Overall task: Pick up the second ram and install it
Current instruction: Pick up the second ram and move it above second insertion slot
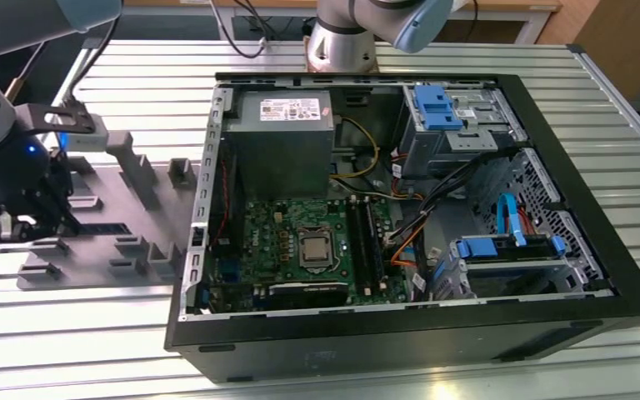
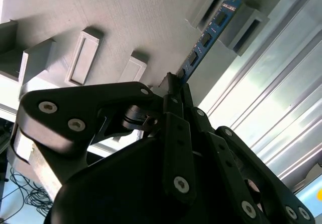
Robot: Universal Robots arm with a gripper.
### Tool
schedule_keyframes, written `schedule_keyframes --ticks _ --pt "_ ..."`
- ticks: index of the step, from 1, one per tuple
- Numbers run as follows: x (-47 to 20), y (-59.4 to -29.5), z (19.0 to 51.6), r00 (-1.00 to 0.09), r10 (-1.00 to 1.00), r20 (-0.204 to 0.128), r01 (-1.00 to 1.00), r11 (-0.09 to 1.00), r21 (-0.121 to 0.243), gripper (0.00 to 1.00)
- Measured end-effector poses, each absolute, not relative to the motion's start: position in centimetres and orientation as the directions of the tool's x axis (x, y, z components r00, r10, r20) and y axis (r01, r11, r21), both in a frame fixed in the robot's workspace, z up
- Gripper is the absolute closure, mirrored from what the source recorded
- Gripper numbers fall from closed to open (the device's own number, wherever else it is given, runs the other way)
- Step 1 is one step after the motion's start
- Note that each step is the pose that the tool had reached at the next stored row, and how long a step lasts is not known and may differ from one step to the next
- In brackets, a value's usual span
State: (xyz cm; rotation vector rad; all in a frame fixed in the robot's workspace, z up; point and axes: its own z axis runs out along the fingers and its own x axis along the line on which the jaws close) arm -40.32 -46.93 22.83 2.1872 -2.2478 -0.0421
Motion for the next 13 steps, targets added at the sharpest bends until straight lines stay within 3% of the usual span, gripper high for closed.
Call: schedule_keyframes --ticks 13 --pt "-40.32 -46.94 23.50 -0.028 -1.000 -0.015 -0.999 0.027 0.023 0.86"
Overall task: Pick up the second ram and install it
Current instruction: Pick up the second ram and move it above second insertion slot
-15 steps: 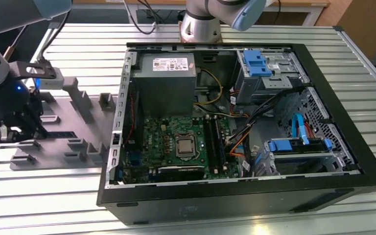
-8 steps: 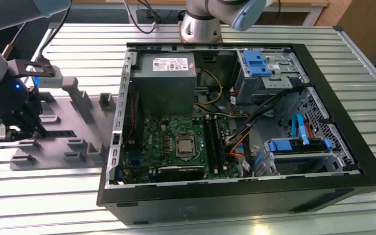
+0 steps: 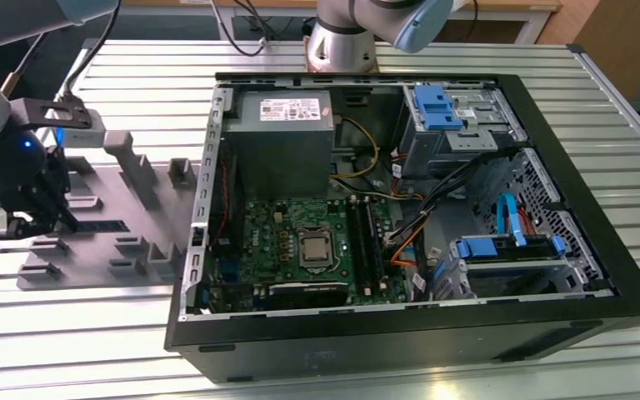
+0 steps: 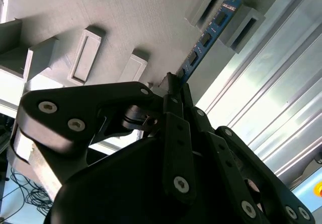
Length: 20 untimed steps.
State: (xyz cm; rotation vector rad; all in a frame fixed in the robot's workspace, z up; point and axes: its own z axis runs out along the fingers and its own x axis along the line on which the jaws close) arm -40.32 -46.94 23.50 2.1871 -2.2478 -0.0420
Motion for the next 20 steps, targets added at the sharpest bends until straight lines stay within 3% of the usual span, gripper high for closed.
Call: schedule_keyframes --ticks 20 --pt "-40.32 -46.93 24.30 -0.028 -1.000 -0.015 -0.999 0.027 0.023 0.86"
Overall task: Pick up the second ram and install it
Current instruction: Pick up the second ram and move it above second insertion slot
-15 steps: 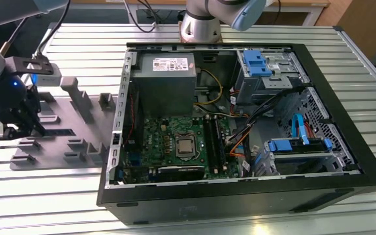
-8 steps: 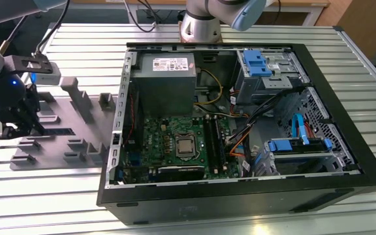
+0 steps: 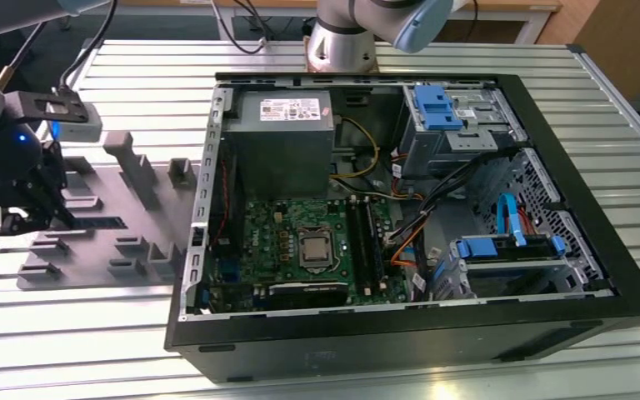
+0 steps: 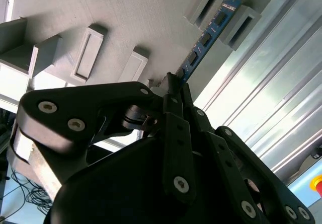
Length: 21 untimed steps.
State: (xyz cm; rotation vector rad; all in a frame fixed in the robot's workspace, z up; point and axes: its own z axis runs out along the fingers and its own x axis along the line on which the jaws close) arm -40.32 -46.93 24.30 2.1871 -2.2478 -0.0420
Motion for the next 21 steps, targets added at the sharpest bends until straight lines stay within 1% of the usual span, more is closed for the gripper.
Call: schedule_keyframes --ticks 21 --pt "-40.32 -46.93 25.09 -0.028 -1.000 -0.015 -0.999 0.027 0.023 0.86"
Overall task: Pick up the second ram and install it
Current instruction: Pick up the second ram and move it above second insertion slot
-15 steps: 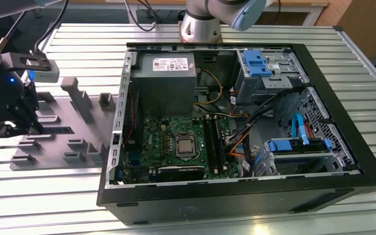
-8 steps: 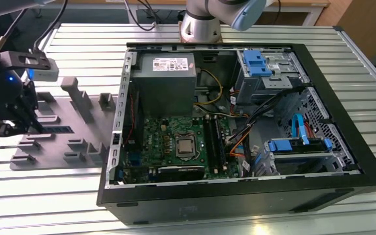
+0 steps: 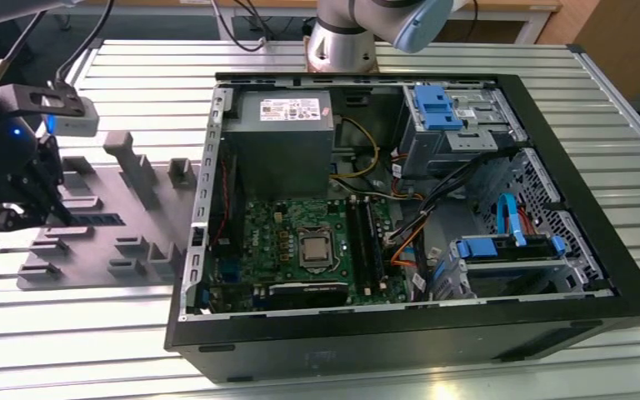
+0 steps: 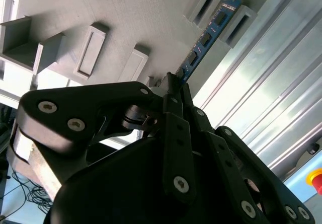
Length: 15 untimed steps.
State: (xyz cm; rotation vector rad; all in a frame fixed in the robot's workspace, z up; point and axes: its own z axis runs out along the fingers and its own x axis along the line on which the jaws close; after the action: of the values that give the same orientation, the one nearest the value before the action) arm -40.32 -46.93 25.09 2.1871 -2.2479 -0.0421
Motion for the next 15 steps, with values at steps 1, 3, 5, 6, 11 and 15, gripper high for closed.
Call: schedule_keyframes --ticks 1,3,5,6,11,15 --pt "-40.32 -46.93 25.12 -0.028 -1.000 -0.015 -0.999 0.027 0.023 0.86" --pt "-40.32 -46.93 25.20 -0.028 -1.000 -0.015 -0.999 0.027 0.023 0.86" --pt "-40.32 -46.93 25.27 -0.028 -1.000 -0.015 -0.999 0.027 0.023 0.86" --pt "-40.32 -46.93 25.31 -0.028 -1.000 -0.015 -0.999 0.027 0.023 0.86" --pt "-40.32 -46.93 25.49 -0.028 -1.000 -0.015 -0.999 0.027 0.023 0.86" --pt "-40.32 -46.93 25.63 -0.028 -1.000 -0.015 -0.999 0.027 0.023 0.86"
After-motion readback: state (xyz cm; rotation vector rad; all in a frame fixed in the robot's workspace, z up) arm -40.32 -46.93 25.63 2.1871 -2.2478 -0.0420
